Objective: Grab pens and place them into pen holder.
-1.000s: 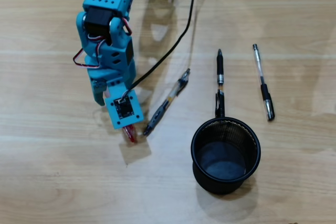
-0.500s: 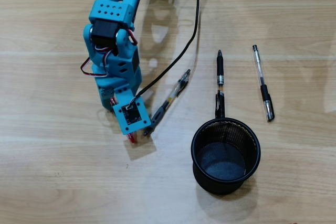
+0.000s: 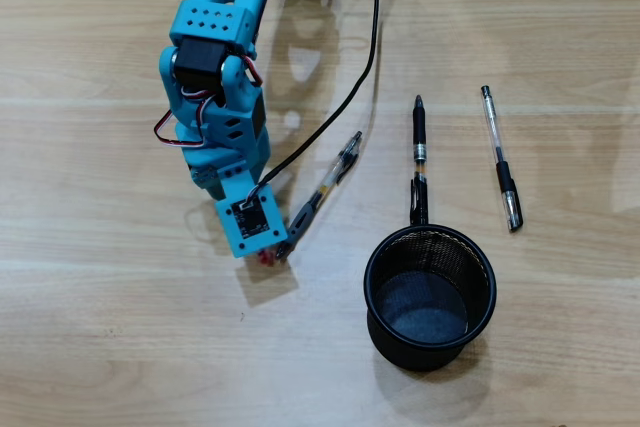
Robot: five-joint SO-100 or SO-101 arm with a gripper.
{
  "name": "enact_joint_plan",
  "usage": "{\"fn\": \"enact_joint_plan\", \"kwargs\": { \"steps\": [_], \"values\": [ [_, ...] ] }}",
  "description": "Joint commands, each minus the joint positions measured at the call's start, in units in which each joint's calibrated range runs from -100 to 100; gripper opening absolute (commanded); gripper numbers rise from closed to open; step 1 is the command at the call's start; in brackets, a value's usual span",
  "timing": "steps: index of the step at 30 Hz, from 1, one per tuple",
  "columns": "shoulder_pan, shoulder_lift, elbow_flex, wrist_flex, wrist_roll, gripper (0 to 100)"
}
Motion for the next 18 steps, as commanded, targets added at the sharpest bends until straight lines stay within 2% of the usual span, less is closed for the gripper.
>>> {"fn": "enact_joint_plan", "kwargs": {
  "steps": [1,9,18],
  "values": [
    [0.69,-0.17,-1.06,0.37,-0.25,2],
    [2.24,-3.45,-2.59,0.45,0.11,2],
    [0.24,-19.41,-2.50,-0.15,0.06,2]
  ]
}}
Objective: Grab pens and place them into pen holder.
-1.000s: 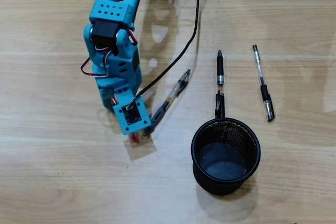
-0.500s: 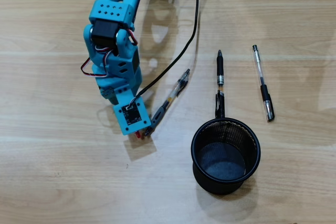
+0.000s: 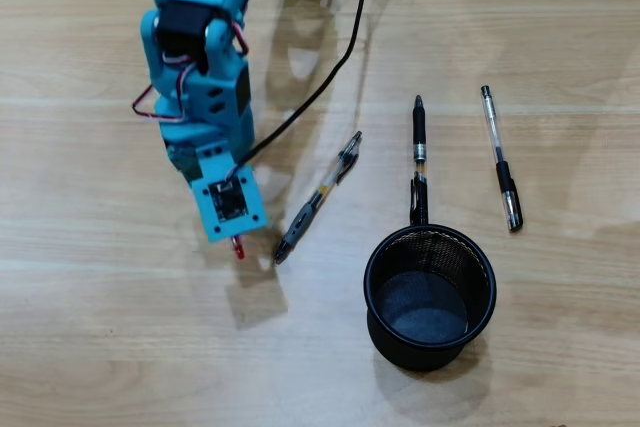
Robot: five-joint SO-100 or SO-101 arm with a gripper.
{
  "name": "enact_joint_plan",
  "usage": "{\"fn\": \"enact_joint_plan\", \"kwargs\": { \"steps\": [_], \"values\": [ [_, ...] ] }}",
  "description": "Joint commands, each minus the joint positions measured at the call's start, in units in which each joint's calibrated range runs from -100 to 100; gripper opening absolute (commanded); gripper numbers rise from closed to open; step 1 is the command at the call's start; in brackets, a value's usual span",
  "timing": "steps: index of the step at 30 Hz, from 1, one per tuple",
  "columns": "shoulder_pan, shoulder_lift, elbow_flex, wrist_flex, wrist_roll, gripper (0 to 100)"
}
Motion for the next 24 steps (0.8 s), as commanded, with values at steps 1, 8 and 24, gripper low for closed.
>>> {"fn": "enact_joint_plan", "kwargs": {
  "steps": [1,8,24],
  "values": [
    [-1.11,-10.48,-1.70,-0.32,0.06,2],
    [-6.02,-21.91,-1.61,-0.49,-0.04,2],
    [-18.73,-50.05,50.49,-61.19,-5.02,2]
  ]
}}
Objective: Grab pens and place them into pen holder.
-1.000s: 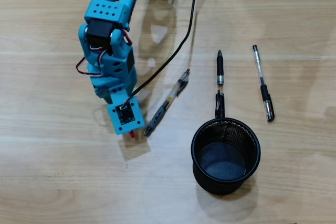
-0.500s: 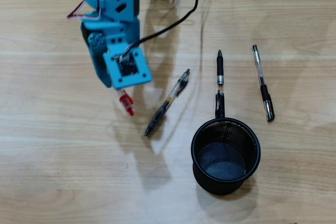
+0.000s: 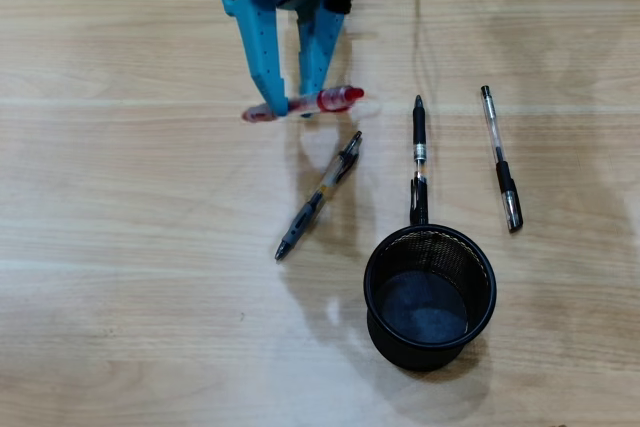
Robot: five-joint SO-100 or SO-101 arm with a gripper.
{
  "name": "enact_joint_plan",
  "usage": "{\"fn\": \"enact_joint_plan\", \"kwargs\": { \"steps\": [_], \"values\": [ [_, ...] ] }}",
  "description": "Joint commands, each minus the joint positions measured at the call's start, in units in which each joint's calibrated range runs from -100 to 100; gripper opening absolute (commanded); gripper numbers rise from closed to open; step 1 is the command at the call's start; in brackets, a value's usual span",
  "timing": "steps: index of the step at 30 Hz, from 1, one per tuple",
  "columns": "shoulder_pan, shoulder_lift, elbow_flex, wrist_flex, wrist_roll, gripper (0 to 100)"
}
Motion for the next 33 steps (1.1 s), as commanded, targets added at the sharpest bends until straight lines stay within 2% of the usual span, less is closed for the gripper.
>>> {"fn": "enact_joint_plan", "kwargs": {
  "steps": [1,6,11,20,28,33],
  "values": [
    [-2.76,-7.63,16.02,-22.15,-2.15,2],
    [-6.94,-8.21,30.62,-50.21,-5.81,2],
    [-10.66,-5.95,31.43,-62.78,-6.57,2],
    [-14.11,7.24,20.26,-63.73,-12.97,2],
    [-13.02,22.78,6.20,-63.73,-13.79,2],
    [-11.39,34.37,-2.82,-63.65,-16.88,2]
  ]
}}
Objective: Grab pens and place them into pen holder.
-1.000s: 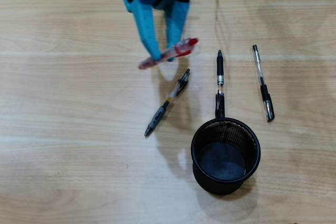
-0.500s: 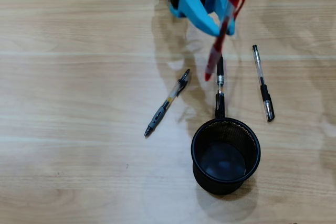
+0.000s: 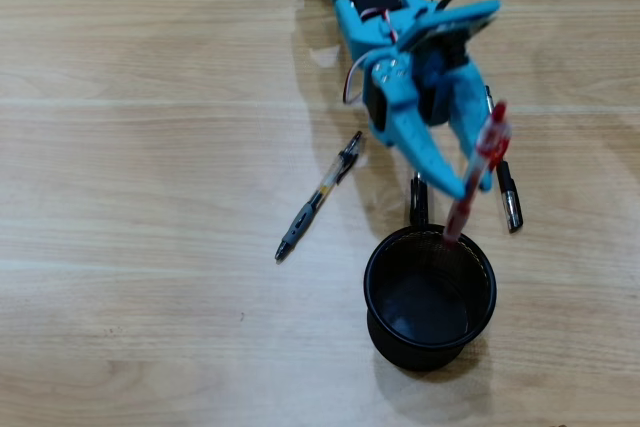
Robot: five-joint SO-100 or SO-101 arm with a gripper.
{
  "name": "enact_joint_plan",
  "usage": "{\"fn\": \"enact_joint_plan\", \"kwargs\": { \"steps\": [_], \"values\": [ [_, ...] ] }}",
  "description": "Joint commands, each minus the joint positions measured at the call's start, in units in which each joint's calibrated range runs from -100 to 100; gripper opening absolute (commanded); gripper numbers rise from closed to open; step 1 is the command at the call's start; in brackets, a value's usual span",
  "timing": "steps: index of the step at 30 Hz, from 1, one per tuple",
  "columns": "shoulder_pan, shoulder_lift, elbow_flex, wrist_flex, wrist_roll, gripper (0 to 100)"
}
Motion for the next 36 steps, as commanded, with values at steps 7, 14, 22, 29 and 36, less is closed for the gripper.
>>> {"fn": "enact_joint_plan", "kwargs": {
  "steps": [7,14,22,29,36],
  "values": [
    [4.05,14.17,-13.39,-1.10,-1.14,2],
    [4.87,16.10,-13.75,-1.10,-1.14,3],
    [4.15,15.51,-13.84,-1.10,-1.14,13],
    [3.51,12.15,-16.10,-0.33,-0.68,13],
    [3.51,0.06,-11.50,7.68,3.13,3]
  ]
}}
